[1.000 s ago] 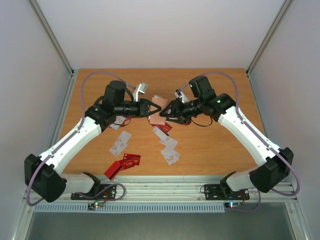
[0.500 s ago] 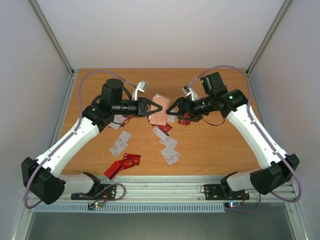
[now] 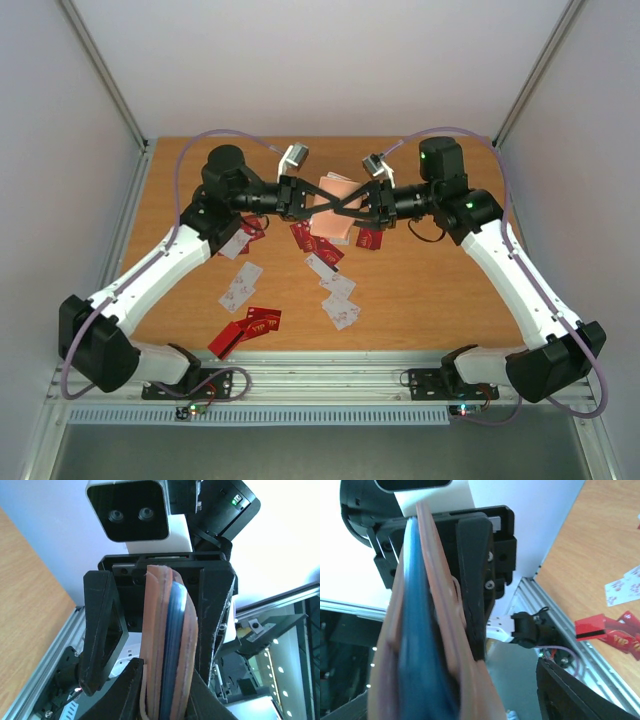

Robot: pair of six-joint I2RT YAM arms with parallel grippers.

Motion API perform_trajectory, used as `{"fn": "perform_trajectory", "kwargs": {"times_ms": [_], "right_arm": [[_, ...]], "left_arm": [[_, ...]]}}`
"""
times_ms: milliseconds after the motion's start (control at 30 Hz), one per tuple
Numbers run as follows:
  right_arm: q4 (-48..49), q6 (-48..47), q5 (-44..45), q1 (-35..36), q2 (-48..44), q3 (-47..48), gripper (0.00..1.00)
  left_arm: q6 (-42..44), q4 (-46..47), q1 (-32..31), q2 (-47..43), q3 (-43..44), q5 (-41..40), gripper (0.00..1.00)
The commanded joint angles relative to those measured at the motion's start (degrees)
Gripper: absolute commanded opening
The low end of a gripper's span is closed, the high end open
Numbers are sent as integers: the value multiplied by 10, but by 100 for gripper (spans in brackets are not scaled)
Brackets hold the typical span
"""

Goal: Put the credit cards into the card holder

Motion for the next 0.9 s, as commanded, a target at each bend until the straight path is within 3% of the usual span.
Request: {"fn": "perform_trajectory", "kwargs": {"times_ms": [0, 200, 300, 533, 867], "right_arm": [[104, 73, -36, -2, -6, -2, 58], [160, 119, -39, -4, -3, -1, 37], [163, 129, -41, -6, -2, 0, 32], [174, 153, -42, -29, 5, 21, 32], [166, 157, -47, -30, 12, 24, 3]], "left_arm": [[-62, 121, -7, 20, 21, 44, 11], [-150, 220, -9, 44, 24, 56, 12], [-155, 221, -9, 44, 29, 58, 12], [-152, 215, -9, 42, 31, 64, 13], [-139, 181, -9, 39, 40, 56, 22]]}}
